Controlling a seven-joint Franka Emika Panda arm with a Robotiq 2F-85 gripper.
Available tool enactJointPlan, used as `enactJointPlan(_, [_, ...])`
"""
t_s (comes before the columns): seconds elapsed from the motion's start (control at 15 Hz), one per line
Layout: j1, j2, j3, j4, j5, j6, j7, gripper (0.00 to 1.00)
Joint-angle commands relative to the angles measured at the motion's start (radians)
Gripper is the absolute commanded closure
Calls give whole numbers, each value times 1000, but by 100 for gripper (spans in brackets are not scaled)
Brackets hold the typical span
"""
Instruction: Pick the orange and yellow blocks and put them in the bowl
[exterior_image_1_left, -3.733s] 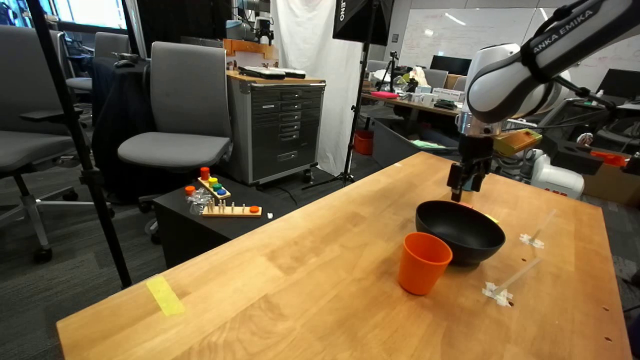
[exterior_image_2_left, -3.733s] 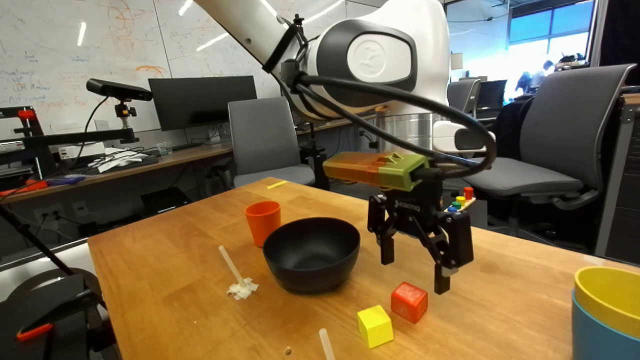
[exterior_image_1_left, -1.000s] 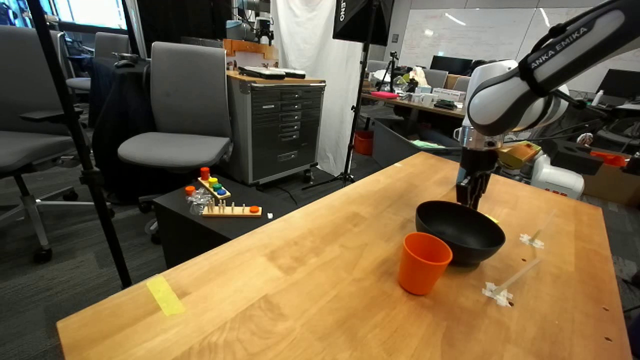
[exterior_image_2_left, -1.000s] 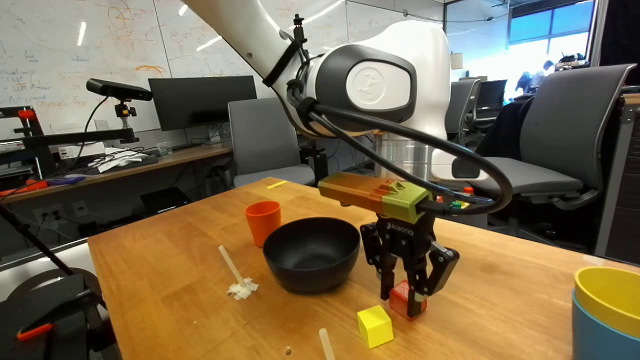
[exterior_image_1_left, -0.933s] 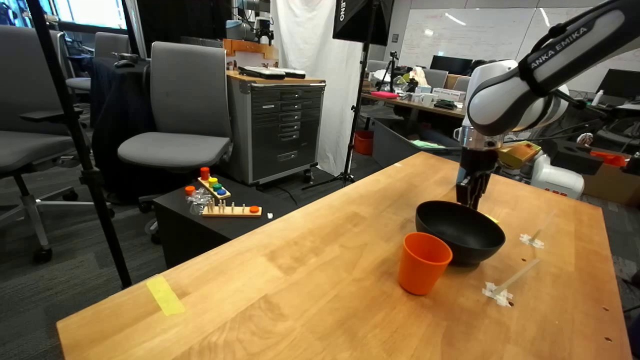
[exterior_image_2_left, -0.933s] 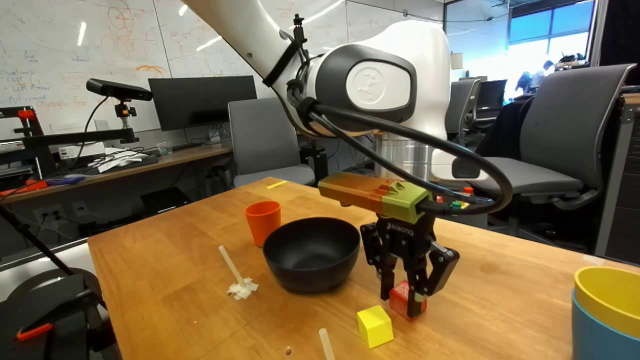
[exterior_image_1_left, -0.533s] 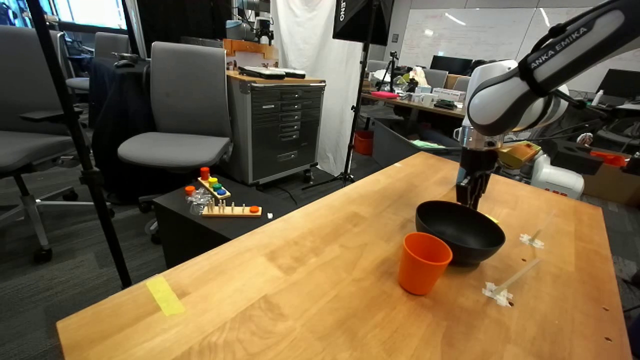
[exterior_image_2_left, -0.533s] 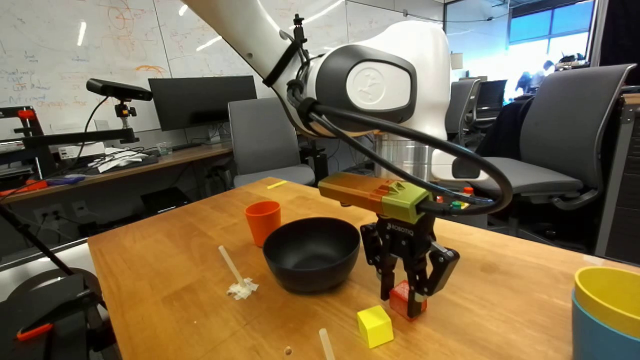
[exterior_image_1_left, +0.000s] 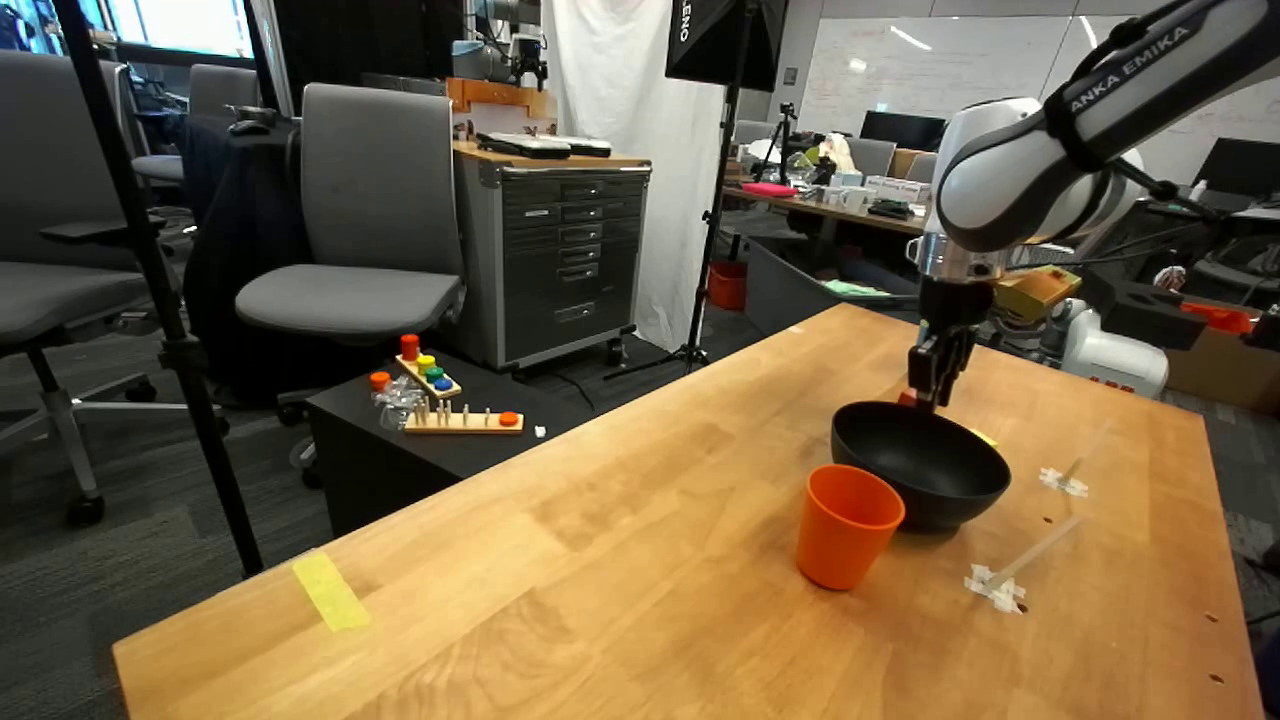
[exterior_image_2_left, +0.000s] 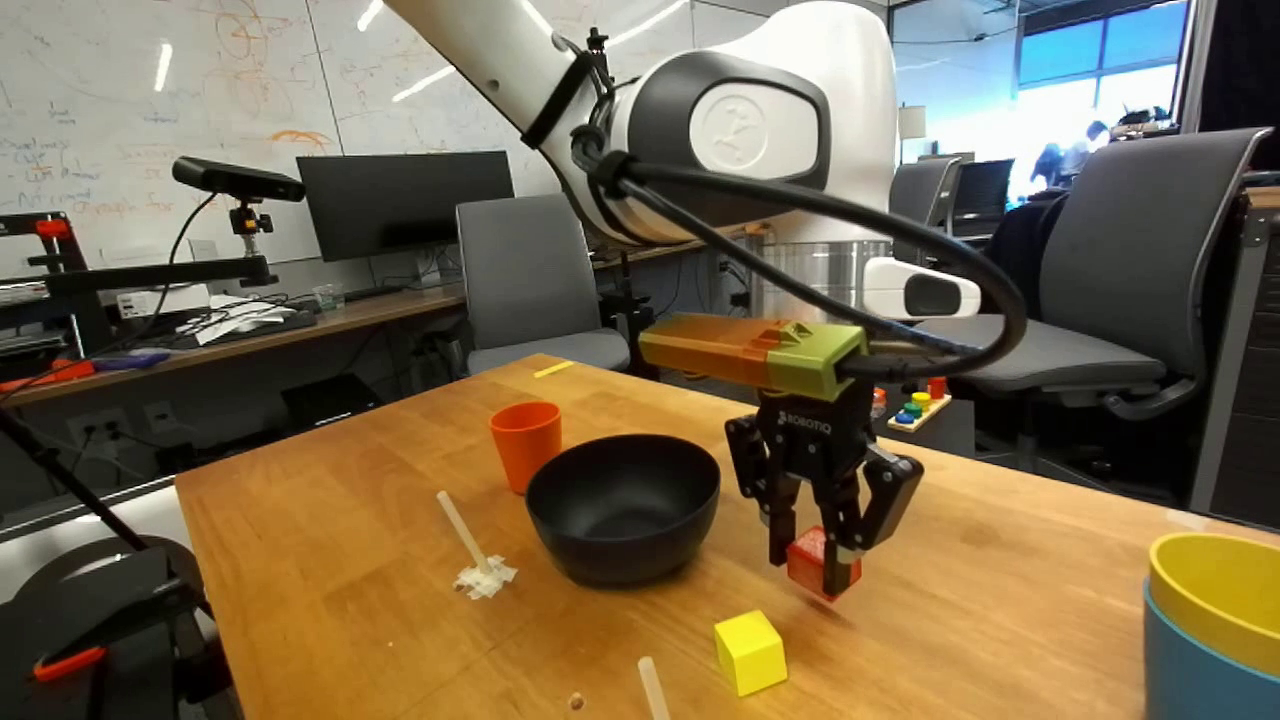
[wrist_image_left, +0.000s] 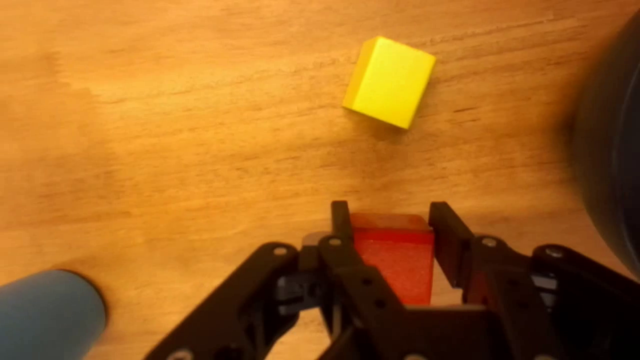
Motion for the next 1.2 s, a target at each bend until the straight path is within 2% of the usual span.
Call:
enactJointPlan(0.0, [5, -72, 6, -30, -6, -10, -14, 82])
enactJointPlan(0.6, [31, -202, 21, -81, 2, -44, -30, 82])
enactJointPlan(1.13, [90, -295, 60, -227, -13, -37, -78, 82])
